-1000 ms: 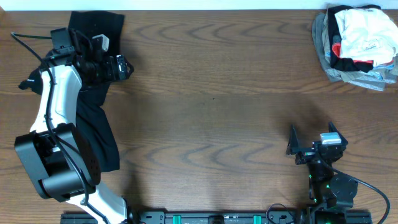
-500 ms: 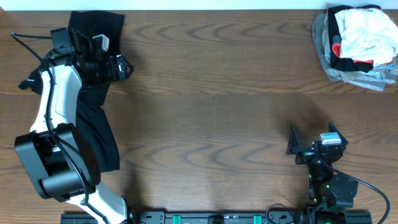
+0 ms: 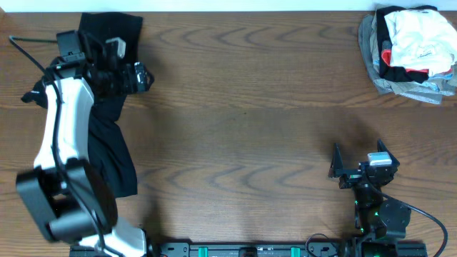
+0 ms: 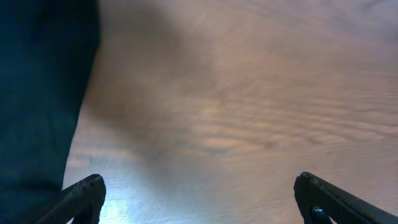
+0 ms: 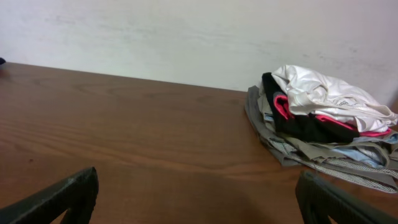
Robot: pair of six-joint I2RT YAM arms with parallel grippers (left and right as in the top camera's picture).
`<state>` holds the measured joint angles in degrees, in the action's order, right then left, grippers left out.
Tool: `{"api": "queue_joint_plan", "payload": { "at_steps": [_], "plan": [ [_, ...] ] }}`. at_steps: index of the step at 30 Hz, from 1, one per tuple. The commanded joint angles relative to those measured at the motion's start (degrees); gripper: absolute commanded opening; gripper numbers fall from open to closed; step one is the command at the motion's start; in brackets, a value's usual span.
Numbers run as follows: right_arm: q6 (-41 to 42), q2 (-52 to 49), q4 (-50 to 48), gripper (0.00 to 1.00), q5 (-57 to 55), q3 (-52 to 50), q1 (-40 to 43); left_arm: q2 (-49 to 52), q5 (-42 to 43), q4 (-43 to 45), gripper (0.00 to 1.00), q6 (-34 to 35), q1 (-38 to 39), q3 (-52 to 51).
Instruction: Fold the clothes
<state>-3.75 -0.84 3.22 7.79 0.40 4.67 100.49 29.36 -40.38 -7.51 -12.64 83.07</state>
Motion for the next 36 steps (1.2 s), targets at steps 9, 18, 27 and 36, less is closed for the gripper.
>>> {"api": "queue_joint_plan", "payload": {
  "at_steps": [9,18,27,36],
  "plan": [
    [-0.17,0.5,0.31,0.99,-0.5,-0.09,1.01,-20.94,-12.0,14.43,0.98,-0.96,15.15,-11.45],
    [-0.17,0.5,0.31,0.99,-0.5,-0.09,1.01,-35.3,-15.13,32.15,0.98,-0.96,17.81,-32.35],
    [-0.17,0.5,0.31,0.99,-0.5,-0.09,1.01,-50.12,-15.91,44.98,0.98,-0.94,16.79,-52.89],
    [-0.17,0.5,0.33,0.99,-0.5,-0.09,1.01,-68.17,-15.91,45.24,0.98,-0.74,12.85,-65.07]
  ]
}}
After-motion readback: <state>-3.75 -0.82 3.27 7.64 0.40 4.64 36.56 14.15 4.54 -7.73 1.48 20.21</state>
